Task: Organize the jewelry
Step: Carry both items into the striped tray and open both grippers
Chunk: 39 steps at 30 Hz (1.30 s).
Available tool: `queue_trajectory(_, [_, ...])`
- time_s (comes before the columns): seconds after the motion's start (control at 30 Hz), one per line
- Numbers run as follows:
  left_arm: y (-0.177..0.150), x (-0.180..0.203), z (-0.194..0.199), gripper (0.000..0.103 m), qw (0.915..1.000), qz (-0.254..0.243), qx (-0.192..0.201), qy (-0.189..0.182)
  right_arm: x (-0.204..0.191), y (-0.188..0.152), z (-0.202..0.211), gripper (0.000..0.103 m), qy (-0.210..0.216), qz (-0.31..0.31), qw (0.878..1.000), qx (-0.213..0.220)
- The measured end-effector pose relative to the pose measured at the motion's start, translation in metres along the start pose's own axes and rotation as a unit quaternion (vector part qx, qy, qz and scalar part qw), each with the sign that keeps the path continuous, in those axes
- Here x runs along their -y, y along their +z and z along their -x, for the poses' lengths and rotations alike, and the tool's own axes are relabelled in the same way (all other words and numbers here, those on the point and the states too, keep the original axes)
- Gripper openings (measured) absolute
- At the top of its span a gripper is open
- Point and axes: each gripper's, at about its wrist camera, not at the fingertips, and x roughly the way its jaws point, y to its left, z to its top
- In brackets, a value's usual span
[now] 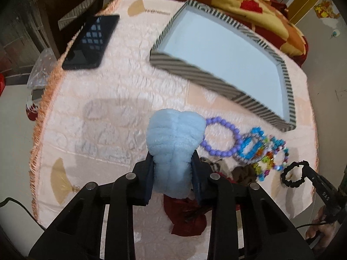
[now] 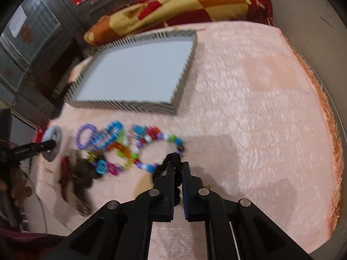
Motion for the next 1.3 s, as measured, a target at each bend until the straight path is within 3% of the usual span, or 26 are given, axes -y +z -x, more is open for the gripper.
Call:
queue_trajectory(0.27, [0.048, 0.018, 0.021, 0.028, 0.9987, -0.019, 0.046, -0.006, -0.032, 0.046, 0.011, 0.005, 0.032, 0.032, 0.999, 0.028])
queue_trajectory(0.43, [0.092, 0.034, 0.012, 0.028, 0.9970, -0.032, 0.067, 0.019, -0.055, 0.084, 0.000, 0.005, 0.038, 0.066, 0.996, 0.037])
queue_trajectory(0.53, [0.114, 0.037, -0.003, 0.028, 0.9968, -0.025, 0.064, 0.039, -0.069, 0.106, -0.014, 0.005, 0.054, 0.076, 0.995, 0.032])
queue_trajectory(0.67, [0.131, 0.034, -0.033, 0.028, 0.9982, -0.010, 0.032, 0.050, -0.094, 0.128, -0.039, 0.006, 0.072, 0.094, 0.993, 0.016])
queue_trajectory(0.77, [0.130, 0.028, -0.052, 0.029, 0.9979, -0.004, 0.006, 0.064, -0.114, 0.139, -0.058, 0.006, 0.086, 0.113, 0.990, -0.002])
queue_trajectory(0.93, [0.115, 0.021, -0.061, 0.030, 0.9980, -0.001, -0.025, 0.057, -0.139, 0.152, -0.089, 0.006, 0.111, 0.131, 0.985, -0.031])
queue_trajectory(1.07, [0.109, 0.018, -0.056, 0.031, 0.9981, 0.005, -0.032, 0.052, -0.152, 0.161, -0.115, 0.006, 0.133, 0.132, 0.981, -0.055])
queue_trajectory(1.3, [0.122, 0.014, -0.056, 0.032, 0.9966, 0.015, -0.021, 0.078, -0.160, 0.167, -0.156, 0.006, 0.108, 0.148, 0.979, -0.087])
